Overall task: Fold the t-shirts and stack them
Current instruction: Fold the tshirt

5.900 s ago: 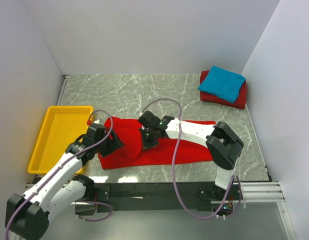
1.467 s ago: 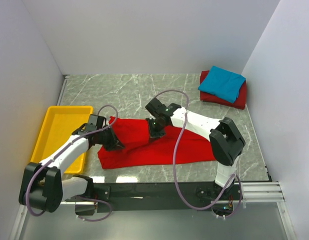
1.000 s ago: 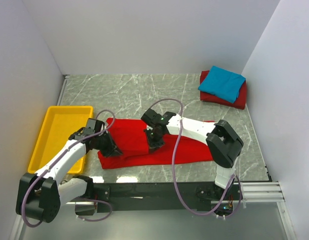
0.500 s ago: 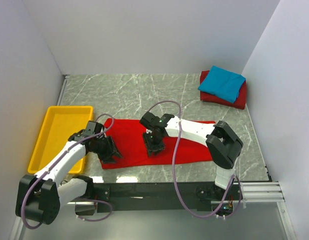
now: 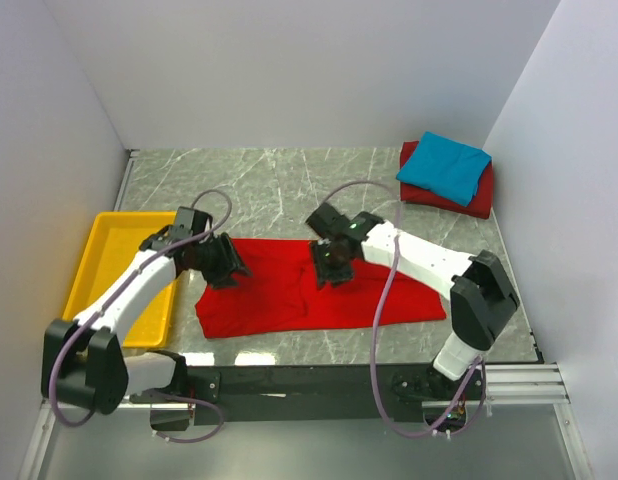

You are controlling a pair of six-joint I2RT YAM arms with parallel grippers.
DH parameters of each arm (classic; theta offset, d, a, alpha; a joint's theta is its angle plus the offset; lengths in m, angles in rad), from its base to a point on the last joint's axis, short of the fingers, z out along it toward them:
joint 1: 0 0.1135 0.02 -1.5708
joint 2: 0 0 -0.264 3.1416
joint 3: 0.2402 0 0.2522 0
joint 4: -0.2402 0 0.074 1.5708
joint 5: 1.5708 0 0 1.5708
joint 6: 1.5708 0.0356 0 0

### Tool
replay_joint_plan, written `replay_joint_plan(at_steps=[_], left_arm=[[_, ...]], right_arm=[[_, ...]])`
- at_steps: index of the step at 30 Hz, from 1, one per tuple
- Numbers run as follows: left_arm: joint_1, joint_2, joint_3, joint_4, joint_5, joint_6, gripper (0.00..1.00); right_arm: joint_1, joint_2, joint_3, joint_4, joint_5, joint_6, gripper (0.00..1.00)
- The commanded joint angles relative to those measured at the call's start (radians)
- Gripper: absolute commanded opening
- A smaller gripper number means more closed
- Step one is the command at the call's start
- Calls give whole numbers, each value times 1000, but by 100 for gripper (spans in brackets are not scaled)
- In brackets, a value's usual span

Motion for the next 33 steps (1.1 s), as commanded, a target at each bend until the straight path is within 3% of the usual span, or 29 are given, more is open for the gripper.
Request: replay_joint_plan(at_steps=[1, 8, 14, 21, 33], left_arm=[[-8, 65, 89, 68, -7, 23, 53], [-39, 200, 127, 145, 8, 37, 53], [-40, 318, 99, 211, 63, 53, 49], [-39, 496, 163, 242, 92, 104, 48], [-16, 720, 373, 124, 16, 236, 44]], right_arm=[[-136, -62, -47, 16, 63, -55, 47], [-377, -87, -110, 100, 63, -138, 47], [-488, -9, -143, 156, 58, -186, 47], [-537, 86, -139, 206, 28, -210, 47], [-545, 182, -152, 189, -42, -191, 45]])
